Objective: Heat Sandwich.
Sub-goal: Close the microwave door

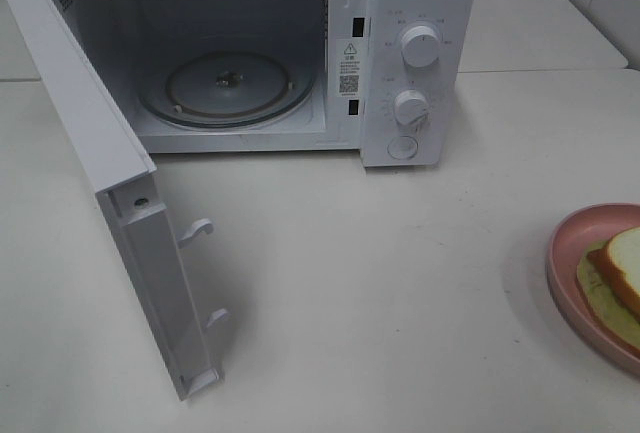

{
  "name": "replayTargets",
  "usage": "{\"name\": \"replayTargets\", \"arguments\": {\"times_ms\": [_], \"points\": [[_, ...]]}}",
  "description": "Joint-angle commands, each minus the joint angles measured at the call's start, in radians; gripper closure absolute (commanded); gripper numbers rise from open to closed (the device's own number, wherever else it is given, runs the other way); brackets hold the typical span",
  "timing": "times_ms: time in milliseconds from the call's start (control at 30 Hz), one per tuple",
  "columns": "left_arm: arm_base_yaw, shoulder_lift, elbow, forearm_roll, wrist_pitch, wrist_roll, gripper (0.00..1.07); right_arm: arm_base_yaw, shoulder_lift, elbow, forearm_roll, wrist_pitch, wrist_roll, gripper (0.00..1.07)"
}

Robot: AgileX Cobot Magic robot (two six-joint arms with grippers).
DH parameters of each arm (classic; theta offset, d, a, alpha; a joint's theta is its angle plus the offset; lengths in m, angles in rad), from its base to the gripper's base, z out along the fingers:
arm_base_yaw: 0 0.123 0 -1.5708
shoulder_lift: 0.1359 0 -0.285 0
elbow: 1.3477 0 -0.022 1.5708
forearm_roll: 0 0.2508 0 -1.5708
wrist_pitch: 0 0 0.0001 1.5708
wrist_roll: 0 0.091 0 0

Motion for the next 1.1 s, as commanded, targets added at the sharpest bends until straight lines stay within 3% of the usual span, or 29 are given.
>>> {"name": "replayTargets", "arguments": {"times_ms": [33,233,533,1100], "points": [[0.002,-0.006,0.002,-0.007,-0.012,-0.002,0.10,-0.064,-0.073,0.027,0.042,-0.002,-0.022,0.30],[0.002,-0.006,0.002,-0.007,-0.012,-0.002,0.10,-0.167,-0.201,0.138,0.087,-0.001,-0.022,0.31],[0.002,-0.006,0.002,-0.007,-0.012,-0.002,0.10,-0.244,-0.331,0.198,0.093,-0.068,-0.070,0.32],[0.002,-0.006,0.002,-0.007,-0.012,-0.002,0.10,-0.249,-0.329,0.214,0.102,-0.100,-0.071,0.32]]}}
